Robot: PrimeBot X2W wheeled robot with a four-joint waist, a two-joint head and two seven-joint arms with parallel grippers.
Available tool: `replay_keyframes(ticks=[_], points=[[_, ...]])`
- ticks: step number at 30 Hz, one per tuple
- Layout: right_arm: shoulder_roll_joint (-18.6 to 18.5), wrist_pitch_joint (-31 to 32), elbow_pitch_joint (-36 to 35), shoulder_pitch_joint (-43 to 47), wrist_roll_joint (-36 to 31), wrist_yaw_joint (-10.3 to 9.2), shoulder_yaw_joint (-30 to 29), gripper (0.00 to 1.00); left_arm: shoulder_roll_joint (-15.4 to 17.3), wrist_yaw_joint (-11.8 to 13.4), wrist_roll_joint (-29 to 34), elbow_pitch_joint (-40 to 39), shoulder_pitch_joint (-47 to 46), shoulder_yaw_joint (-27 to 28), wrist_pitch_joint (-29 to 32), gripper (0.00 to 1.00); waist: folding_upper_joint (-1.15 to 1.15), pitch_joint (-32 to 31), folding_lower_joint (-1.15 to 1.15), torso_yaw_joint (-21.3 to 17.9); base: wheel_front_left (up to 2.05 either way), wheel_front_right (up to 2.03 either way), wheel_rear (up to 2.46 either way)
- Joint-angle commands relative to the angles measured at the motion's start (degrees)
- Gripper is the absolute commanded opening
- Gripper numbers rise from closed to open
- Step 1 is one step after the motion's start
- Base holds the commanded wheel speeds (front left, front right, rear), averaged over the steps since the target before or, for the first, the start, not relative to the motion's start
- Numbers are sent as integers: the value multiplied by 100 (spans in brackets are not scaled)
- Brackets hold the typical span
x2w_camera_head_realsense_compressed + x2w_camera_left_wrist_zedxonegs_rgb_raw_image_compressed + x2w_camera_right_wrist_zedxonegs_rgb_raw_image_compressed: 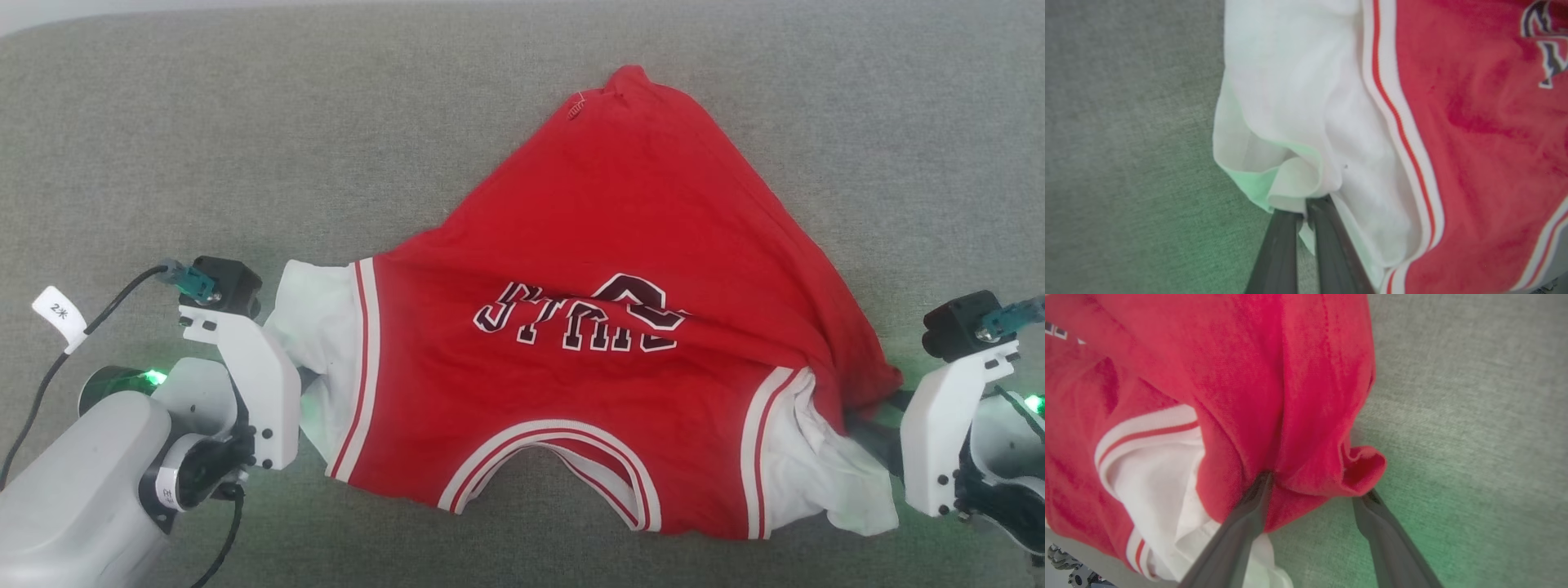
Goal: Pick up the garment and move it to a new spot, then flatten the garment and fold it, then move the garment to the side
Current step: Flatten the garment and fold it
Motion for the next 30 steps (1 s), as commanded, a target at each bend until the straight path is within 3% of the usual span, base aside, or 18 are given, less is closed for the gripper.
replay_keyframes(ticks=[1, 9, 15, 21, 30], points=[[1, 95, -51, 242, -159, -24, -68, 100, -44, 8, -37, 29, 103, -27, -11, 0, 0, -16, 0, -7, 0, 0, 0], [108, 402, -1497, 100, -389, -13, -705, 100, -29, 52, -74, -53, 188, -42, -32, 0, 0, -63, 0, -7, 0, 0, 0], [49, 554, -2005, -562, -550, -14, -611, 100, -107, 53, -58, -143, 143, -88, -38, 0, 0, -22, 0, 124, 0, 0, 0], [-34, 216, -1549, -1544, -526, -14, -89, 100, -237, -12, 9, -174, 18, -155, -40, 0, 0, 107, 0, 364, 0, 0, 0], [-165, -706, 363, -3506, -475, -14, 1178, 100, -605, -177, 183, -103, -356, -354, -64, 0, 0, 494, 0, 983, 0, 0, 0]])
